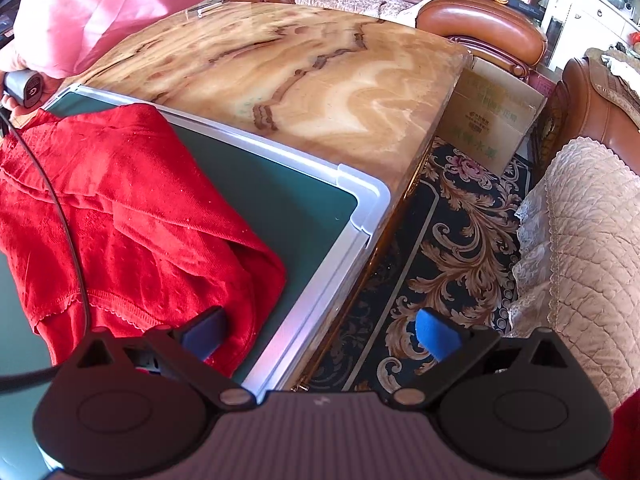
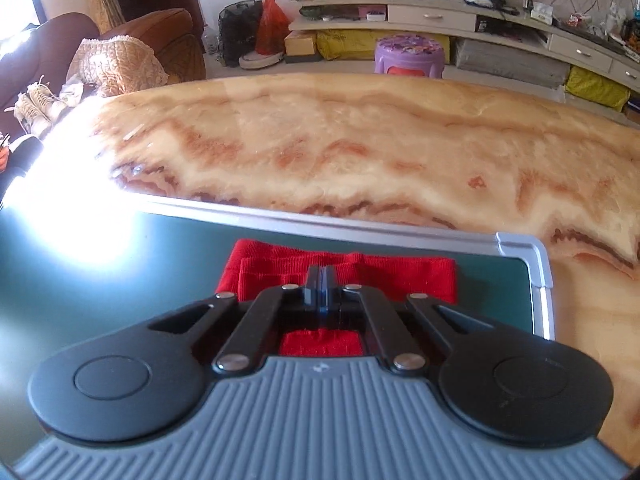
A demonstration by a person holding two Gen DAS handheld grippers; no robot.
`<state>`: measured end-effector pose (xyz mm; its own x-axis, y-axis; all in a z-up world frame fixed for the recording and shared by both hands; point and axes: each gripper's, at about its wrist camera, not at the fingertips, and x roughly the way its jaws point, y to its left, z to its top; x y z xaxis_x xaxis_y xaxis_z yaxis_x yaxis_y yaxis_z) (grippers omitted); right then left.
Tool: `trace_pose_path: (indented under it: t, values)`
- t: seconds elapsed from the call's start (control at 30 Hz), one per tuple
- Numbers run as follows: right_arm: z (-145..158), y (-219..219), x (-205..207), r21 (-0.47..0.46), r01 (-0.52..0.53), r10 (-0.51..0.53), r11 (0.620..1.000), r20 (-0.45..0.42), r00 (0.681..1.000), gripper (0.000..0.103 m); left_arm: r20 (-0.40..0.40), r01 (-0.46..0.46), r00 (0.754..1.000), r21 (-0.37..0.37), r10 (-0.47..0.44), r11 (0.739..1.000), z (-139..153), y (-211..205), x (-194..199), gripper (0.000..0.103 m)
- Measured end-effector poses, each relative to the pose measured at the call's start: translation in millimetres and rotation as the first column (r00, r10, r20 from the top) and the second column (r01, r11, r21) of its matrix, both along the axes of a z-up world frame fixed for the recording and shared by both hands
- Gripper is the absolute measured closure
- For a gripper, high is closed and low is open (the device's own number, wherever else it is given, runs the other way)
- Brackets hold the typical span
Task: Fold clothes
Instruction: 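Press the folded fabric flat with the right gripper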
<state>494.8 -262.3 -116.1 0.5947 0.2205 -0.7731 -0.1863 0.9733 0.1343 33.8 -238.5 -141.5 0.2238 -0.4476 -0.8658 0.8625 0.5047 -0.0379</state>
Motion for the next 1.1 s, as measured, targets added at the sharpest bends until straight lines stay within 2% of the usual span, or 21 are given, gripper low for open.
trace_pose_path:
  t: [0.07, 0.17, 0.2, 0.27, 0.3, 0.43, 0.53, 0.6, 0.63, 0.8, 0.87, 0.93, 1.03, 1.1]
  values:
    - [7, 0, 4, 0.026, 0.014, -0.014, 1.0, 0.012, 1.0, 0.101, -0.002, -0.001, 1.0, -0.001, 0.001, 1.0, 0, -1, 0, 0.001]
    - [10, -1, 10, 0.001, 0.047, -0.047, 0.999, 0.014, 0.999, 0.1, -0.01, -0.005, 1.0, -0.007, 0.005, 1.0, 0, 0, 1, 0.001]
    - [7, -3, 11, -0.025, 0.052, -0.052, 0.998, 0.002, 0.999, 0.096, -0.012, -0.006, 1.0, -0.009, 0.006, 1.0, 0, 0, 2, 0.001]
    - [1, -7, 12, -0.062, 0.054, -0.055, 0.997, -0.019, 0.998, 0.076, -0.012, -0.006, 1.0, -0.008, 0.006, 1.0, 0, 0, 1, 0.001]
    - [-3, -12, 11, -0.044, 0.05, -0.051, 0.998, -0.026, 0.998, 0.074, -0.01, -0.004, 1.0, -0.006, 0.004, 1.0, 0, 0, 1, 0.001]
    - [-13, -27, 8, 0.036, 0.051, -0.05, 0.998, -0.046, 0.998, 0.074, -0.006, -0.002, 1.0, -0.003, 0.002, 1.0, 0, -1, 0, 0.001]
    - [-14, -26, 7, 0.048, 0.018, -0.016, 0.999, -0.042, 0.999, 0.075, -0.007, -0.003, 1.0, -0.004, 0.003, 1.0, -1, -1, 1, 0.001]
    - [-15, -22, 7, 0.032, -0.007, 0.009, 0.999, -0.052, 0.999, 0.096, -0.009, -0.005, 1.0, -0.004, 0.005, 1.0, -1, -1, 1, 0.001]
    - [-14, -20, 6, 0.021, -0.011, 0.012, 1.0, -0.041, 0.999, 0.101, -0.009, -0.005, 1.0, -0.003, 0.005, 1.0, -1, -2, 1, 0.001]
    - [-2, -20, 2, 0.013, 0.012, -0.012, 1.0, 0.022, 1.0, 0.102, -0.004, -0.002, 1.0, -0.001, 0.002, 1.0, -1, -2, 0, 0.001]
    - [0, -21, 6, 0.037, 0.005, -0.005, 0.999, 0.002, 1.0, 0.101, -0.003, -0.001, 1.0, 0.0, 0.001, 1.0, -1, -3, 0, 0.001]
    - [-1, -19, 8, -0.005, 0.009, -0.009, 1.0, 0.002, 1.0, 0.101, -0.002, 0.0, 1.0, 0.001, 0.0, 1.0, -1, -3, 0, 0.001]
    - [-6, -21, 8, -0.013, 0.014, -0.014, 1.0, -0.003, 1.0, 0.083, -0.004, -0.001, 1.0, 0.0, 0.001, 1.0, -1, -3, 1, 0.001]
    - [-11, -24, 8, 0.004, 0.016, -0.016, 1.0, -0.012, 1.0, 0.081, -0.004, -0.001, 1.0, -0.001, 0.001, 1.0, -1, -2, 0, 0.001]
